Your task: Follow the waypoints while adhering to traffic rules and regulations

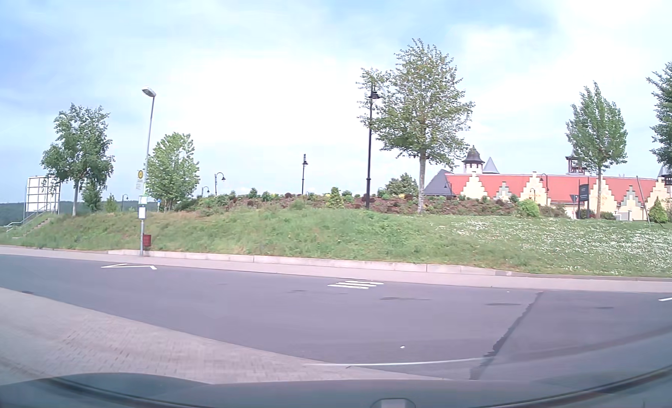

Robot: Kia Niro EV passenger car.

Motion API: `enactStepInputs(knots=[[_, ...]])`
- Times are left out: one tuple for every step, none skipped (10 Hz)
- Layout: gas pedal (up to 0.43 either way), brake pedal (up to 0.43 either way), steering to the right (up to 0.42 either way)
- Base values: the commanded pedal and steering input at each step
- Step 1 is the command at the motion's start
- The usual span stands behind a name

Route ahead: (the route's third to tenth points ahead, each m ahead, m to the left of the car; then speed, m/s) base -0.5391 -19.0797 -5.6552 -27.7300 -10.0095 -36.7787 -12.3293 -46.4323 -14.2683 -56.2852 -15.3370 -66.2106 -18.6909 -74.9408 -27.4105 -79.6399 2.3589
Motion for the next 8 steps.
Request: enactStepInputs(knots=[[0.000, 0.159, 0.527], [0.000, 0.189, 0.527], [0.000, 0.207, 0.527], [0.000, 0.232, 0.527], [0.000, 0.244, 0.527], [0.000, 0.250, 0.526], [0.000, 0.256, 0.525], [0.000, 0.256, 0.524]])
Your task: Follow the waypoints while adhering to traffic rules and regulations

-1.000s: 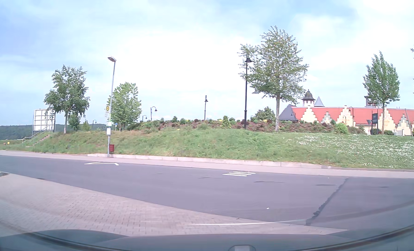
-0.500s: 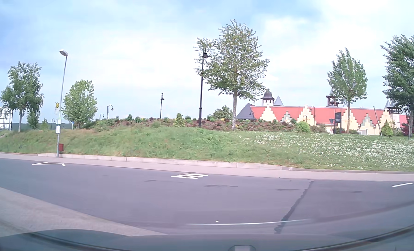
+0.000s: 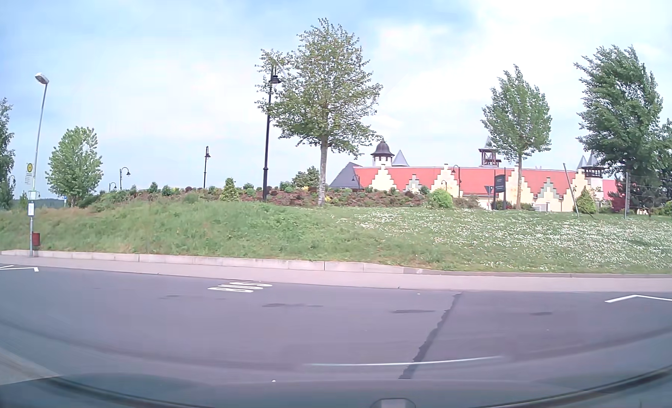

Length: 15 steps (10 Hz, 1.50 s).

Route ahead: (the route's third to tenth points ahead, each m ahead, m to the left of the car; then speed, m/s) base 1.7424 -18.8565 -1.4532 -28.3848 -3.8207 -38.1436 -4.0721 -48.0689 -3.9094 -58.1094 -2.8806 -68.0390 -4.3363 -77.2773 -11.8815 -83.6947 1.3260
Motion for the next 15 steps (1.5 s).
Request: enactStepInputs(knots=[[0.000, 0.256, 0.524], [0.000, 0.256, 0.525], [0.000, 0.256, 0.526], [0.000, 0.256, 0.527], [0.000, 0.256, 0.529], [0.000, 0.250, 0.529], [0.000, 0.256, 0.530], [0.000, 0.250, 0.533], [0.000, 0.250, 0.535], [0.000, 0.250, 0.536], [0.000, 0.250, 0.537], [0.000, 0.250, 0.537], [0.000, 0.250, 0.537], [0.000, 0.250, 0.537], [0.000, 0.250, 0.538]])
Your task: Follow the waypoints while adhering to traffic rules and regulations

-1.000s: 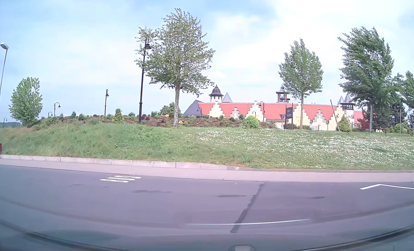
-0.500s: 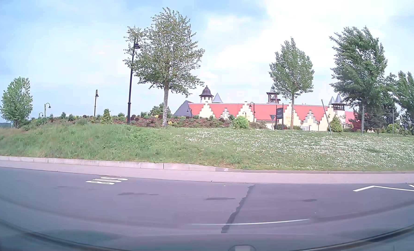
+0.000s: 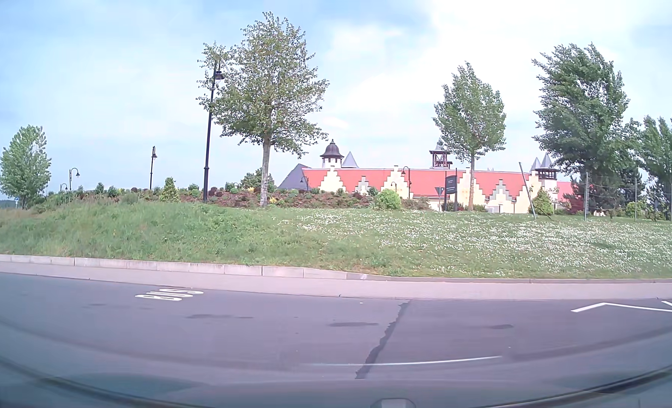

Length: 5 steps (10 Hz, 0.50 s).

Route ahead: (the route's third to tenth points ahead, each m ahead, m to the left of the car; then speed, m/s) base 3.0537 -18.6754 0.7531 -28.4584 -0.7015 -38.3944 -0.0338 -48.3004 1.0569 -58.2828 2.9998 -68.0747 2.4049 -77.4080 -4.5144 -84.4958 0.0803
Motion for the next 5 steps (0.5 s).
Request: enactStepInputs(knots=[[0.000, 0.256, 0.540], [0.000, 0.256, 0.542], [0.000, 0.256, 0.542], [0.000, 0.256, 0.542], [0.000, 0.226, 0.543]])
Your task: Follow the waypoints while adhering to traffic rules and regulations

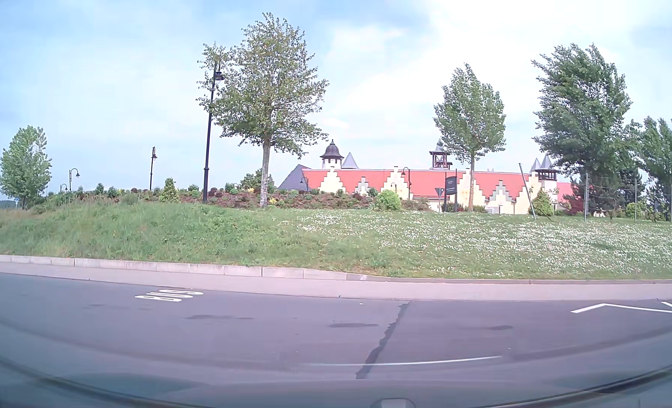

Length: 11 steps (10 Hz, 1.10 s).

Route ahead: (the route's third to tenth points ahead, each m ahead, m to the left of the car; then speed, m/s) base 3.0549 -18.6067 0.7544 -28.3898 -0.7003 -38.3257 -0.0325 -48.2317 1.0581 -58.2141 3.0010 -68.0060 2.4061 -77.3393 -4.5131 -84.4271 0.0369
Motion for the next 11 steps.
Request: enactStepInputs(knots=[[0.000, 0.000, 0.546], [0.000, 0.000, 0.552], [0.000, 0.000, 0.563], [0.000, 0.000, 0.577], [0.087, 0.000, 0.604], [0.130, 0.000, 0.628], [0.169, 0.000, 0.662], [0.197, 0.000, 0.699], [0.248, 0.000, 0.730], [0.268, 0.000, 0.773], [0.268, 0.000, 0.817]])
